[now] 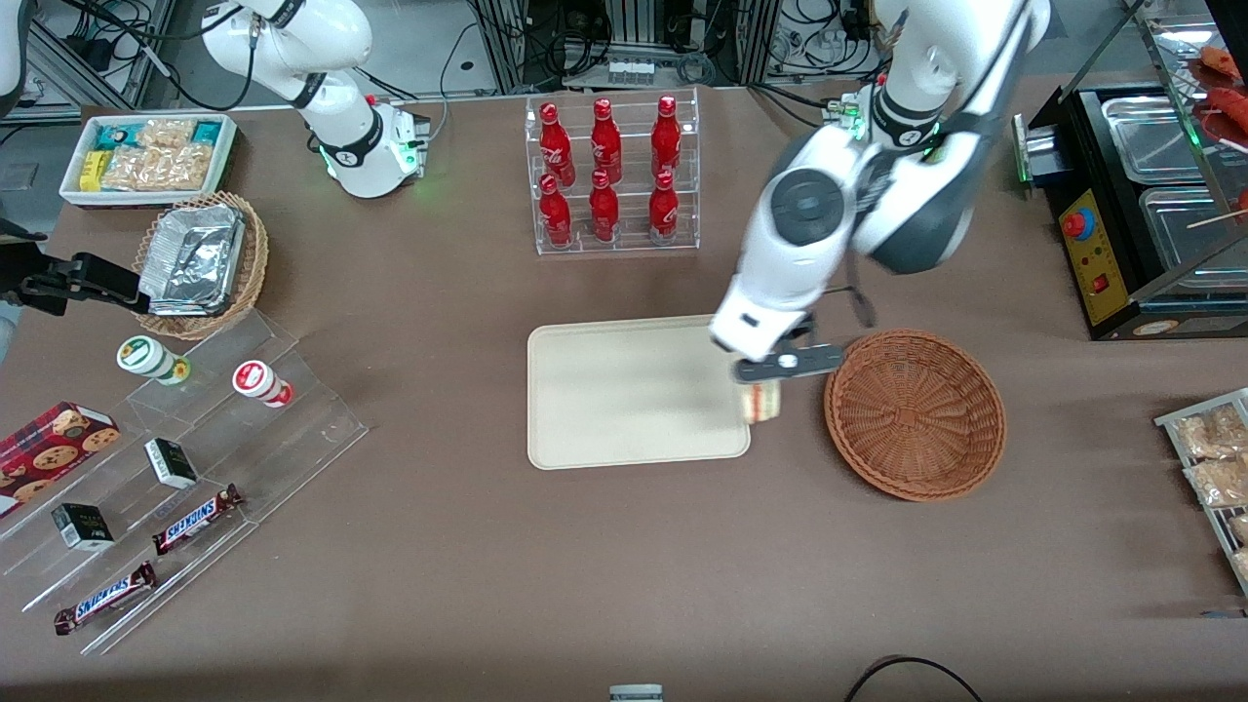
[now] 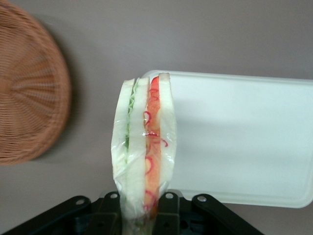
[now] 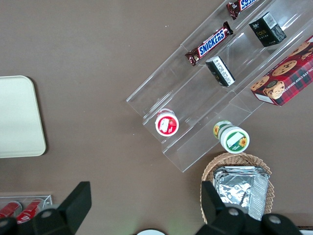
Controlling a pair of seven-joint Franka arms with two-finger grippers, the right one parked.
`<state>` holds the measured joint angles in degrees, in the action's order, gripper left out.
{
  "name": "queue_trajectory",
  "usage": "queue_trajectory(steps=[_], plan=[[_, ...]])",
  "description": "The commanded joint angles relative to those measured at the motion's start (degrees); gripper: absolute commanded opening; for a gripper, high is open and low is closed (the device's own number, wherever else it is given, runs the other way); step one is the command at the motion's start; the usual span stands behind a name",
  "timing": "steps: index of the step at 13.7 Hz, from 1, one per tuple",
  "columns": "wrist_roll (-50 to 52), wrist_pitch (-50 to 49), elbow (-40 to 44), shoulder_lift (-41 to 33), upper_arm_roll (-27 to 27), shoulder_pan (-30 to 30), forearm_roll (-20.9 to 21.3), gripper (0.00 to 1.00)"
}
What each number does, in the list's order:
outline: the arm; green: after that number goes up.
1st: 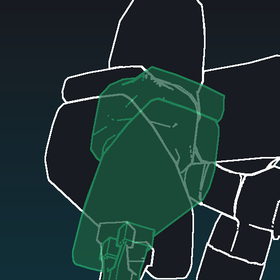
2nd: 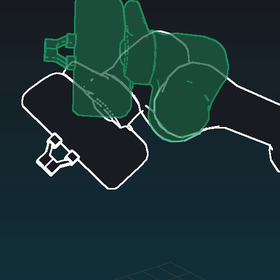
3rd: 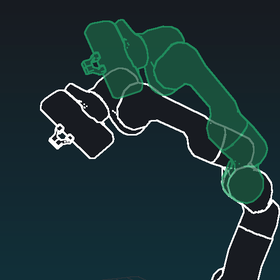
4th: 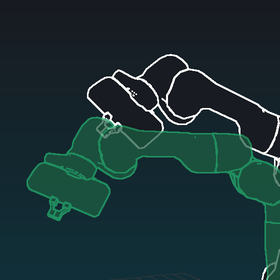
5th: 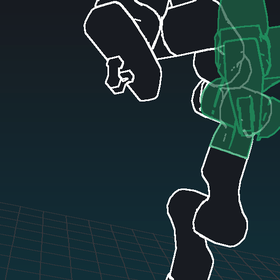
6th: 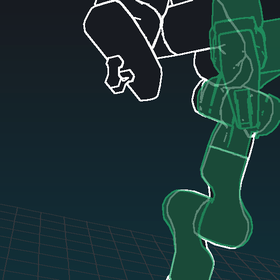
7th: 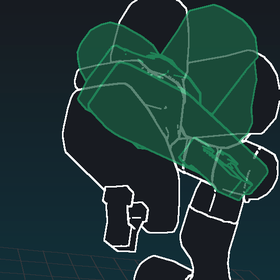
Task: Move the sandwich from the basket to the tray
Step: 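Carry the sandwich over the cream tray and lower it onto the tray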
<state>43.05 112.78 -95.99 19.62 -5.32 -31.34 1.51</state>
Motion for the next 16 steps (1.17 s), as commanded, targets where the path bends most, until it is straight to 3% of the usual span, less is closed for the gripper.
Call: queue_trajectory(steps=[1,5,7,10,13,16], plan=[[3.2,-1.2,10.2,9.0,0.9,-4.8,0.6,0.00],[11.3,1.0,19.7,19.7,1.0,-11.6,4.7,0.00],[13.5,5.3,20.1,22.7,1.0,-13.5,6.4,0.00],[13.4,7.6,20.0,25.5,1.0,-14.4,7.4,0.00],[13.6,7.6,19.6,26.3,0.9,-15.0,11.5,0.00],[13.6,7.7,19.4,27.0,0.9,-15.0,11.7,0.00]])
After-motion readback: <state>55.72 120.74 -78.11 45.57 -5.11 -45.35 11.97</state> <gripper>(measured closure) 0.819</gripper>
